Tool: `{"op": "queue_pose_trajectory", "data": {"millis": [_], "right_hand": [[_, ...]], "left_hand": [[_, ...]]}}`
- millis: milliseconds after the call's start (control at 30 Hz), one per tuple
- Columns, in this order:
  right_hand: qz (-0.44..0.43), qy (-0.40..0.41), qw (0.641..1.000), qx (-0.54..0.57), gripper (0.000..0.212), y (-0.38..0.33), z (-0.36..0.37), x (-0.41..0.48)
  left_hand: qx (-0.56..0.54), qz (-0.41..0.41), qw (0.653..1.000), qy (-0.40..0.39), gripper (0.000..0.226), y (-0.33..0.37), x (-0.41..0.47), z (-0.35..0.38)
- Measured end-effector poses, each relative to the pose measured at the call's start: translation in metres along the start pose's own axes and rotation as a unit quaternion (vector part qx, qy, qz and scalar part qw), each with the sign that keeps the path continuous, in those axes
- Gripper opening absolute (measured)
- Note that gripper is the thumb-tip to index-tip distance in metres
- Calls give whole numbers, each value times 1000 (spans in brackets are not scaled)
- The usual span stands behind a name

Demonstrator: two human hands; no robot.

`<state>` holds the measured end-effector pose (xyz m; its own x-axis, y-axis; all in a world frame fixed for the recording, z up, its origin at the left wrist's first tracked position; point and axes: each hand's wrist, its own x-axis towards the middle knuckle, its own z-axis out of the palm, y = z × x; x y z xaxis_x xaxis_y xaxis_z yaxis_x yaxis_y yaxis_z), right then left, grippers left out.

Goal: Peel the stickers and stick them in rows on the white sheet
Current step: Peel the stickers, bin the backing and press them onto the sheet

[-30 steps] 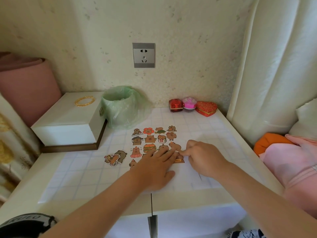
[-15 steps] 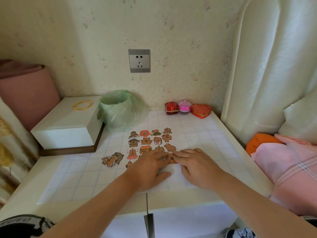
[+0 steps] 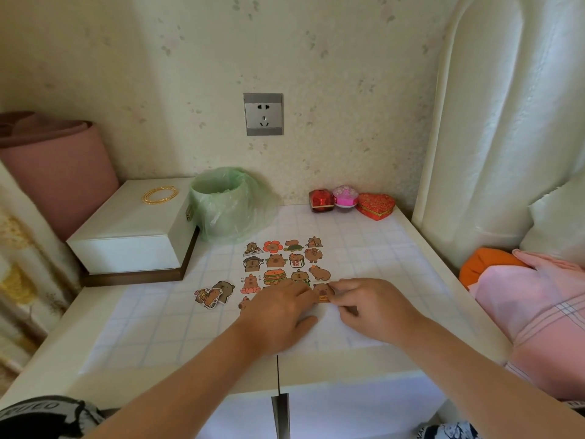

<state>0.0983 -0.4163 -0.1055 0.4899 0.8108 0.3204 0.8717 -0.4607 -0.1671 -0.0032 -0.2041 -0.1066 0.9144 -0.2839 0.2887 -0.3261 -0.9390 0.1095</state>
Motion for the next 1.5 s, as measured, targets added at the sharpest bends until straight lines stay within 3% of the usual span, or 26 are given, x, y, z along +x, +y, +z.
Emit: {"op": "queue_pose_trajectory", "data": {"millis": [133,300,433,567,667,833,1167,1500], "right_hand": [[17,-10,1000,3,35,2,0,2],[68,24,995,66,19,3,2,5],[19,23,999,40,32,-3,5,7],[-11,-4,1000,-20,38,1,5,8],[-2,11,1000,-9,36,6,5,11],[51,-17,997,53,30,3,2,23],[54,-13,995,84,25,-33,-16,62],[44,-130,979,153,23,-106,-4,124]], "left_hand": [[-33,-4,999,5,34,-1,0,-1],[-73,-75,994,4,32,-1,10,-1],[-74,-70,995,9,41,-6,15,7],[18,-50,992,-110,62,-2,13,11],[12,-56,987,-148,62,-3,16,9],[-115,-97,984,-92,54,-7,22,-3],[-117,-203,972,28,32,-40,10,-49],[-33,-302,953,-10,30,-96,-48,-86]]}}
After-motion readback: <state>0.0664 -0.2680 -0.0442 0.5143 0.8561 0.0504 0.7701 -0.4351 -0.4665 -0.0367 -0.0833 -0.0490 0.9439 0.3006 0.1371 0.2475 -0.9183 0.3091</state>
